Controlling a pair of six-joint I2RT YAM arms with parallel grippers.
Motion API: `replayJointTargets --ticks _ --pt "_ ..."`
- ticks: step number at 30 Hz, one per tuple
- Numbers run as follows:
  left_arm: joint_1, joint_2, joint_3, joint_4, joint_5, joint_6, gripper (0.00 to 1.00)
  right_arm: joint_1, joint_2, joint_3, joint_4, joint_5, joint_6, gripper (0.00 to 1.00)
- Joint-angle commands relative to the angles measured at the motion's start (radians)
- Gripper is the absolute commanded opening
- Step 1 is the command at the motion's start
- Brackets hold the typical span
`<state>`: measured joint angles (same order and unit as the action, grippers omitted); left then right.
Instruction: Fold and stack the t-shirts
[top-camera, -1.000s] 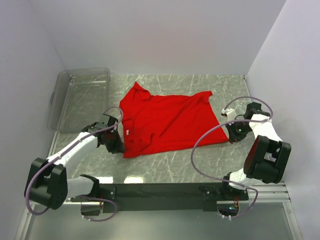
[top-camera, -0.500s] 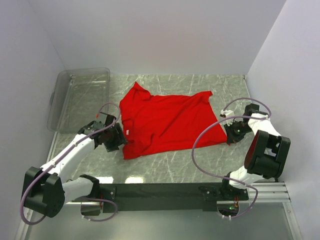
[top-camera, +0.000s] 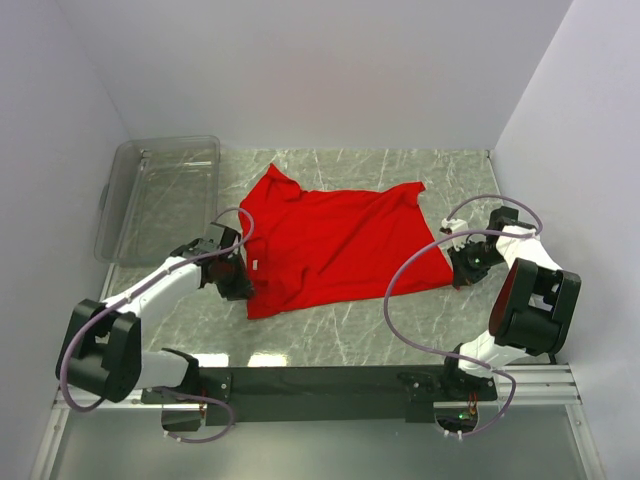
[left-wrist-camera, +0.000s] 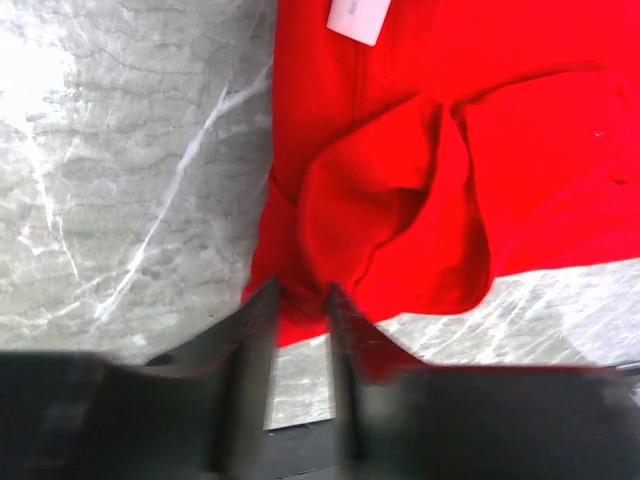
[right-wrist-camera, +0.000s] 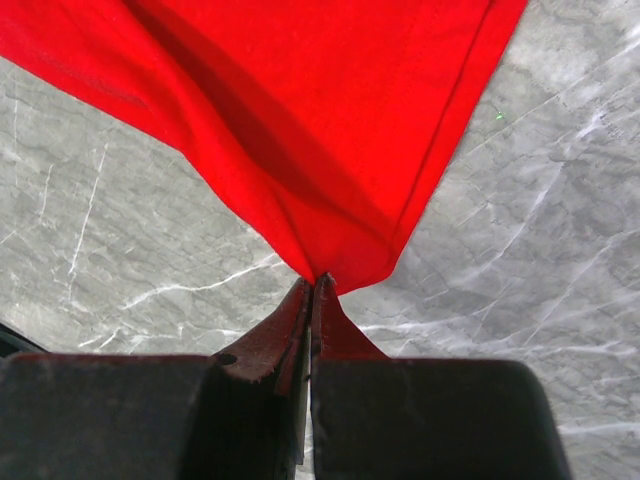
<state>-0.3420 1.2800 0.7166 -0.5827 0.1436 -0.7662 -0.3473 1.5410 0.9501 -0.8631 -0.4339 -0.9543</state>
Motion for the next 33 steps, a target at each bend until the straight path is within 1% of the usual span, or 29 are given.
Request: replayJointTargets --ticks 1,2,3,4,6,10,15,18,21,23,24,26,27,30,32,33 --pt "-0.003 0.021 0.003 0.041 0.027 0.034 0.27 0.001 -0.009 0.035 0.01 -0.017 0.009 0.0" --pt "-0.003 0.021 0.003 0.043 0.031 0.036 0.2 0.001 -0.007 0.036 0.009 -0.019 0.009 0.0" --pt "-0.003 0.022 0.004 0.041 0.034 0.038 0.06 0.002 -0.007 0.038 0.007 -0.019 0.009 0.0" --pt "-0.003 0.019 0.01 0.037 0.036 0.041 0.01 0.002 -0.009 0.039 0.007 -0.019 0.008 0.0" --pt "-0.003 0.007 0.023 0.012 0.033 0.047 0.01 0.002 -0.012 0.044 0.004 -0.019 0.005 0.0" --pt "0.004 -0.068 0.093 -0.073 -0.06 0.061 0.01 0.002 -0.044 0.064 0.015 -0.029 0.009 0.0" --pt "0.031 -0.128 0.145 -0.161 -0.108 0.051 0.01 -0.001 -0.082 0.11 0.036 -0.055 0.048 0.0" --pt "0.034 -0.179 0.113 -0.183 -0.095 0.012 0.01 -0.001 -0.101 0.105 0.033 -0.062 0.048 0.0" --pt "0.034 -0.214 0.035 -0.184 -0.053 -0.033 0.01 -0.001 -0.097 0.079 0.035 -0.049 0.038 0.0" --pt "0.034 -0.24 0.038 -0.212 -0.045 -0.047 0.01 -0.004 -0.123 0.055 0.036 -0.054 0.029 0.0" --pt "0.034 -0.257 0.053 -0.229 -0.062 -0.053 0.01 -0.009 -0.14 0.053 0.033 -0.069 0.025 0.0" --pt "0.035 -0.31 0.144 -0.267 -0.097 -0.051 0.01 -0.019 -0.208 0.059 0.009 -0.129 -0.001 0.0" --pt "0.038 -0.329 0.226 -0.311 -0.128 -0.039 0.01 -0.022 -0.231 0.065 0.001 -0.146 -0.007 0.0" --pt "0.044 -0.334 0.373 -0.387 -0.141 -0.016 0.01 -0.022 -0.327 0.102 -0.014 -0.206 -0.015 0.0" --pt "0.044 -0.335 0.4 -0.397 -0.141 -0.018 0.01 -0.022 -0.343 0.118 -0.019 -0.223 -0.015 0.0" --pt "0.044 -0.335 0.379 -0.394 -0.139 -0.013 0.01 -0.022 -0.343 0.116 -0.039 -0.217 -0.023 0.0"
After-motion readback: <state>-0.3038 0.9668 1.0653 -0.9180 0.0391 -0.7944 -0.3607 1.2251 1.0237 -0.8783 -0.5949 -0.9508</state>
